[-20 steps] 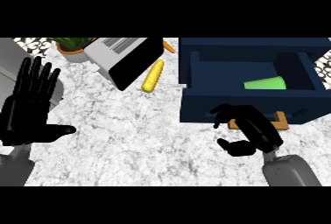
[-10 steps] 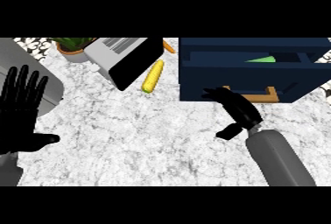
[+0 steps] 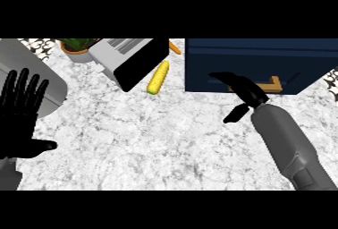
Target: Pick up the cup, place it into the drawer and close the drawer
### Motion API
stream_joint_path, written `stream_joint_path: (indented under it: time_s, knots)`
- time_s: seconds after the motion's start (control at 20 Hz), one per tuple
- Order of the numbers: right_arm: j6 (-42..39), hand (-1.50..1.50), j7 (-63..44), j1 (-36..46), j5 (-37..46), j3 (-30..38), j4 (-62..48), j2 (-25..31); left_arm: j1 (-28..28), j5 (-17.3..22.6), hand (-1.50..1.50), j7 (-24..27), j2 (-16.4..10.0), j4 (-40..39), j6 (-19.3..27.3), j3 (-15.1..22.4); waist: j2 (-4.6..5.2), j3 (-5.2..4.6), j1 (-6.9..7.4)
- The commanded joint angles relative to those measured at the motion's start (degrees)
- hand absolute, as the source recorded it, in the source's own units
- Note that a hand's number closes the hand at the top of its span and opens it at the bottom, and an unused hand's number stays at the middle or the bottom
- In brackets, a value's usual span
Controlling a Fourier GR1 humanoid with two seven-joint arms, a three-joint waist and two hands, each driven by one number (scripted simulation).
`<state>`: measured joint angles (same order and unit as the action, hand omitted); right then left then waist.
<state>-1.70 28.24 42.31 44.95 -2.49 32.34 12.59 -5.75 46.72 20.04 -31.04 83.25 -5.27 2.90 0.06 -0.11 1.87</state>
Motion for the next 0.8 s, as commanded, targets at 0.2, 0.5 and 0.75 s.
stream_joint_path:
  time_s: [0.2,0.5,0.75]
  knots:
    - [0.9,-1.50,3.6,10.0,0.4,4.1,-16.4,2.8,-0.1,-0.4,-1.50,0.3,1.0,-1.3,-3.1,-0.7,1.26,0.24,1.54]
    - [-1.6,-1.50,5.6,13.4,-0.3,5.8,-19.4,7.5,-1.5,-3.2,-1.50,1.5,2.9,-2.5,-1.6,0.6,1.81,0.26,1.96]
    - [-1.4,-1.50,5.2,15.0,-0.2,6.0,-21.4,7.6,-2.9,-2.7,-1.50,0.2,1.8,-2.7,-2.3,-0.2,2.28,0.30,3.07]
